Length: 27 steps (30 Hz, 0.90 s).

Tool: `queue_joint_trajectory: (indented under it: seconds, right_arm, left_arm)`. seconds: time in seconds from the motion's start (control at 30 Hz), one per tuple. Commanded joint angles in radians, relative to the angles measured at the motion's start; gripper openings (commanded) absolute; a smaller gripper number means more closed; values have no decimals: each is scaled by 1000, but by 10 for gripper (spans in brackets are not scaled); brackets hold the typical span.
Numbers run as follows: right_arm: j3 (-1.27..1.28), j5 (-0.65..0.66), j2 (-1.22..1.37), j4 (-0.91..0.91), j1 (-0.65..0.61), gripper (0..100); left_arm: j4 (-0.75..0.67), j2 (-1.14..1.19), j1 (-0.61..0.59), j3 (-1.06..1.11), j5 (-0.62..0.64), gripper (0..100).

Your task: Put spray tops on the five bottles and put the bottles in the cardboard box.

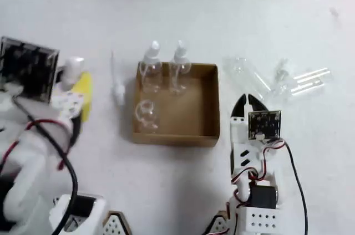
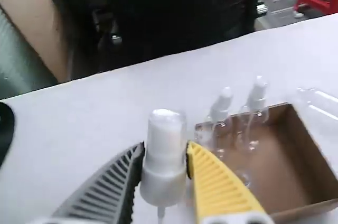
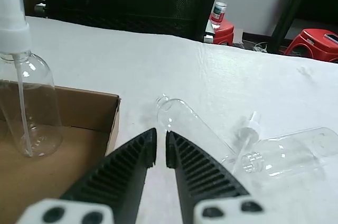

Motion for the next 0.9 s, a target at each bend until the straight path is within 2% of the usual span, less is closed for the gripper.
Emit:
queue_joint_trajectory:
  seconds: [0.0, 0.13, 0.27, 0.4, 0.53, 0.7, 0.87]
  right_arm:
    - [11, 15, 1, 7, -4, 22]
    - [11, 15, 1, 7, -4, 22]
    - [11, 15, 1, 7, -4, 22]
    - [11, 15, 1, 7, -4, 22]
    - [11, 15, 1, 7, -4, 22]
    - [11, 15, 1, 7, -4, 22]
    - [11, 15, 1, 7, -4, 22]
  left_arm:
    - [-169, -28, 180, 109, 109, 23]
    - [-315, -48, 245, 232, 155, 23]
    - [-460, -200, 254, 377, 199, 23]
    - [-740, -351, 249, 614, 198, 26]
    - [-956, -361, 254, 801, 147, 25]
    - [-1053, -361, 254, 850, 192, 27]
    - [-1065, -361, 255, 891, 190, 27]
